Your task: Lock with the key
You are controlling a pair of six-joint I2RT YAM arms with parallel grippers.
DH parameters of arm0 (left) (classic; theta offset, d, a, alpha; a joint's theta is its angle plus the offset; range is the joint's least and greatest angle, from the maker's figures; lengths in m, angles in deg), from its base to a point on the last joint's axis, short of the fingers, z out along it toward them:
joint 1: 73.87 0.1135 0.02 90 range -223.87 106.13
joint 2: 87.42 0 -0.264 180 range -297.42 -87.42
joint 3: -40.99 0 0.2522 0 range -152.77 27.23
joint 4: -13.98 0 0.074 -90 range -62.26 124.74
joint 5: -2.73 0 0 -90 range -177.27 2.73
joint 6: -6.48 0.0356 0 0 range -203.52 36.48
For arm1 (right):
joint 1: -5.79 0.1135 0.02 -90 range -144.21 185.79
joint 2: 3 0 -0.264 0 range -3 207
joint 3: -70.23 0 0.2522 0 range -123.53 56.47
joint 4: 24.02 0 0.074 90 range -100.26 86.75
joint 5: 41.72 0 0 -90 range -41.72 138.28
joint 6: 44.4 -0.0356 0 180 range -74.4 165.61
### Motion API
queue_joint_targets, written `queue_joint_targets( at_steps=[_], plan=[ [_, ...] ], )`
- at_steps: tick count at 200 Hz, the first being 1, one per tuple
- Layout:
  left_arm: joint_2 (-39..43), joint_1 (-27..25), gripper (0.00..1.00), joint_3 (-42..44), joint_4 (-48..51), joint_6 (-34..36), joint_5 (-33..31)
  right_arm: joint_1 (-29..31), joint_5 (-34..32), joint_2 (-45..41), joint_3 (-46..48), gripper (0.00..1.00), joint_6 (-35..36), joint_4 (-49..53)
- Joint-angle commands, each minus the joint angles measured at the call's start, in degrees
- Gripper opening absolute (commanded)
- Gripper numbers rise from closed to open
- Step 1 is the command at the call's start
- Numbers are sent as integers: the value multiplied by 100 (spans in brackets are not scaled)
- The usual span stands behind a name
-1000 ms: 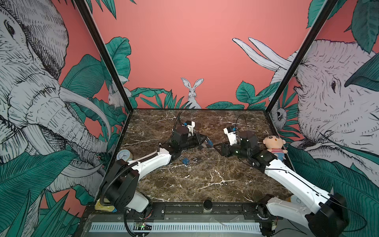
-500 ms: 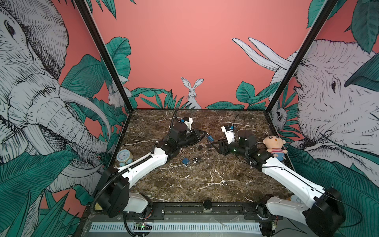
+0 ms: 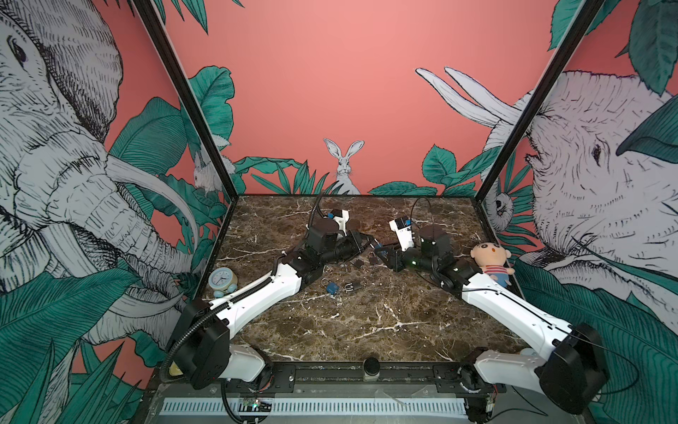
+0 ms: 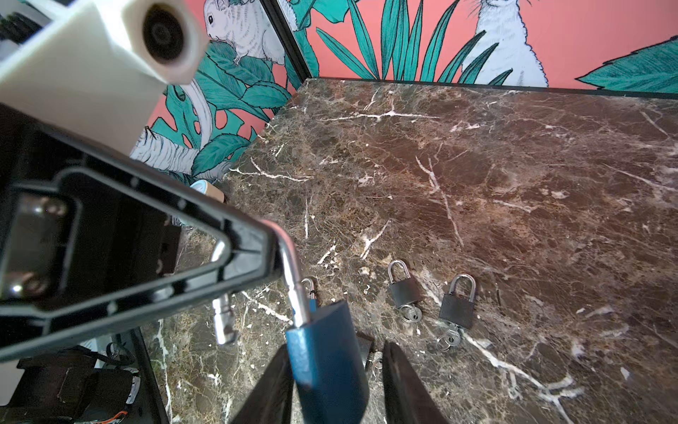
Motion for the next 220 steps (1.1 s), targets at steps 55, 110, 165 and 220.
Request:
queue_joint_targets(
  at_steps=[55, 110, 165, 220],
  plan=[
    [246, -29, 0, -180, -210, -92, 2, 53, -168, -34, -125, 32, 90, -127],
    [233, -30, 0, -180, -263, -152, 46, 47, -250, -51, -112, 24, 77, -160],
    [272, -39, 0, -132, -285, -132, 20, 43, -309, -135, -46, 0, -54, -189],
    [455, -23, 28, 76, -141, 461, -149, -198, 863, -100, -444, 0, -409, 354]
  ],
)
